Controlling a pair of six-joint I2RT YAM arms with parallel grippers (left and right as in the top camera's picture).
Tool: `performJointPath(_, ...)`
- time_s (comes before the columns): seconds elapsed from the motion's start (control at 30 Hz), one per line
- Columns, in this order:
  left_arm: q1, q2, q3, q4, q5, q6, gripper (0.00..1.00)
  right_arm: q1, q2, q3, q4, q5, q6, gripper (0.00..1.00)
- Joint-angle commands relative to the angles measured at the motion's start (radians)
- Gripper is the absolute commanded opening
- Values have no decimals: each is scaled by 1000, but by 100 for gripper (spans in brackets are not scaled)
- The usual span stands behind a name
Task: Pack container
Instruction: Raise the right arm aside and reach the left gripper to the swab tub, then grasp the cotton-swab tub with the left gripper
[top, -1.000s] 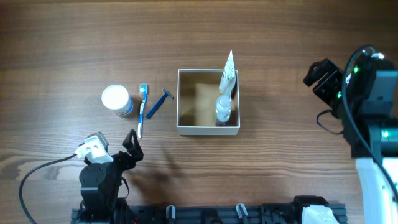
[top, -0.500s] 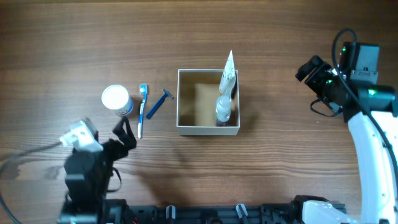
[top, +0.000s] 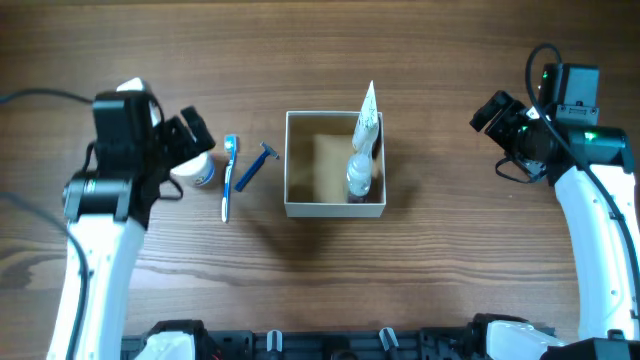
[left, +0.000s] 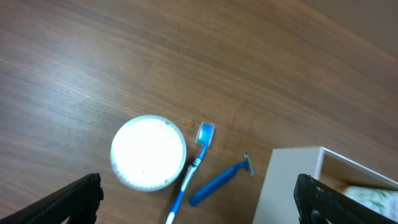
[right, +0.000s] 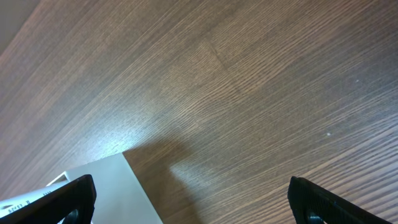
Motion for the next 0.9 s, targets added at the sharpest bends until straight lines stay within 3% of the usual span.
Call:
performJointPath(0.0,18,116,19,12,8,19,100,-4,6,11,0,-8,-10,100)
performJointPath(0.5,43,443,19,28,-12,19,99,-3,6,11,0,-8,-10,100)
performJointPath(0.6,43,492,19,27,-45,19,95,-3,6,11,0,-8,-10,100)
performJointPath(0.87,43,521,19,27,-45,19,91,-3,6,11,0,-8,-10,100)
